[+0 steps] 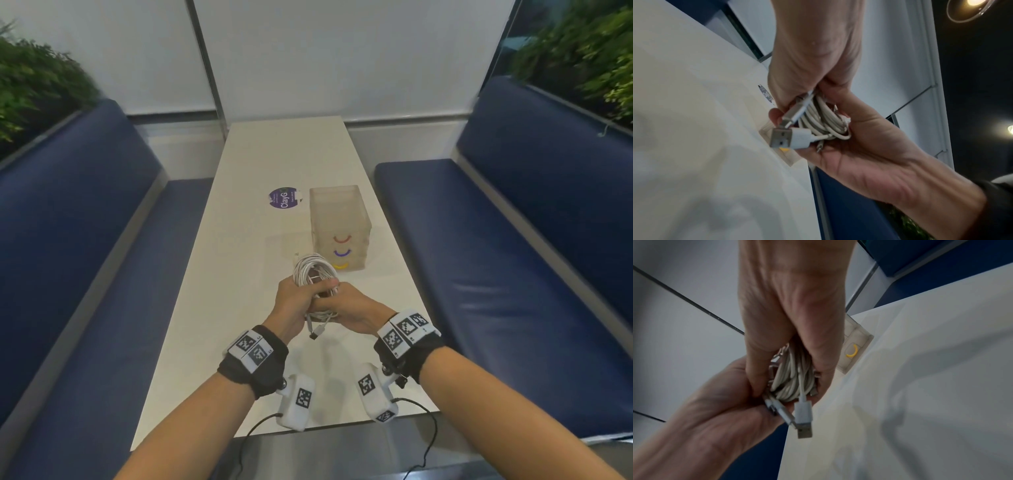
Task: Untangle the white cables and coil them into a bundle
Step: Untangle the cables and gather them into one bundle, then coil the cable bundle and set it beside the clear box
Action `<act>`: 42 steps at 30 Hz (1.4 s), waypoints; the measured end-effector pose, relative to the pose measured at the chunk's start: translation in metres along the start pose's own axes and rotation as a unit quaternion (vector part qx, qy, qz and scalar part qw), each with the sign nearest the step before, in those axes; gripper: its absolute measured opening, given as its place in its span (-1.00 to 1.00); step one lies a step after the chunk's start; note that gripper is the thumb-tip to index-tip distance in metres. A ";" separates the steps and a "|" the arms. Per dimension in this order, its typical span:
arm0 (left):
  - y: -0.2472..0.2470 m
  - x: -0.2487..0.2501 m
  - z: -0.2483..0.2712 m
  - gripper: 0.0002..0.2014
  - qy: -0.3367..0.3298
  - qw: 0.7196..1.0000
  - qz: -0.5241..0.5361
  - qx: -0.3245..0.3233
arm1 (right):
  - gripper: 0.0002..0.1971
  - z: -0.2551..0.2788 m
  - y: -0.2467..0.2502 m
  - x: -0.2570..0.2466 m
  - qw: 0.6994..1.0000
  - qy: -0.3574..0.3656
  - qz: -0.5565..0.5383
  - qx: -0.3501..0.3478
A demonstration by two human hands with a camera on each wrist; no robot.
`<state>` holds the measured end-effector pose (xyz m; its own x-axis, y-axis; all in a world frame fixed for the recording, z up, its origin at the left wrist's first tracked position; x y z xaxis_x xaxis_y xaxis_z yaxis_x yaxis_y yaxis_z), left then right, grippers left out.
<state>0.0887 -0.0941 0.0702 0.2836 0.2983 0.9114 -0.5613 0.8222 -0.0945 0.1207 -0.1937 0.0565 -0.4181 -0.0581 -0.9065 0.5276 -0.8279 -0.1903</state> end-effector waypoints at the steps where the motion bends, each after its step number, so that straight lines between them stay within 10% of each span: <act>1: 0.001 0.002 -0.002 -0.68 -0.001 1.000 0.009 -0.002 | -0.61 -0.001 -0.002 -0.002 1.000 -0.007 -0.002 -0.013; 5: 0.009 0.017 -0.011 -0.75 0.012 0.999 0.032 -0.024 | -0.65 -0.007 0.007 -0.015 0.994 -0.061 -0.085 -0.026; 12: 0.020 0.022 -0.021 -0.23 0.091 0.992 0.013 -0.082 | -0.79 -0.054 0.068 -0.024 0.952 -0.052 -0.107 0.281; 15: 0.018 0.025 -0.016 -0.64 0.104 0.988 -0.010 -0.112 | -0.90 -0.071 0.071 -0.023 0.928 -0.037 -0.167 0.332; 29: 0.018 0.033 -0.025 -0.57 0.113 0.986 -0.043 -0.116 | -0.82 -0.101 0.066 -0.020 0.875 -0.036 -0.236 0.421; 37: 0.008 0.040 -0.025 -0.79 0.112 0.979 -0.054 -0.165 | -0.80 -0.089 0.066 -0.020 0.888 -0.017 -0.235 0.394; 42: -0.006 0.052 -0.029 -0.58 0.104 0.977 -0.073 -0.174 | -0.92 -0.077 0.069 -0.014 0.908 -0.022 -0.250 0.336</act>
<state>0.1287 -0.0696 0.1063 0.5129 0.2276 0.8277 -0.2155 0.9675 -0.1325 0.2196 -0.2069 0.0269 -0.5173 0.4083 -0.7521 -0.2997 -0.9096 -0.2877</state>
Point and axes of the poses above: each hand's wrist, its own z-axis away from the middle knuckle, its own y-axis out of the back of the hand, x = y × z, the point moved 4 cm from there along -z, towards the middle knuckle, and after that the axes turned 8 degrees about x, right-handed, at the moved point
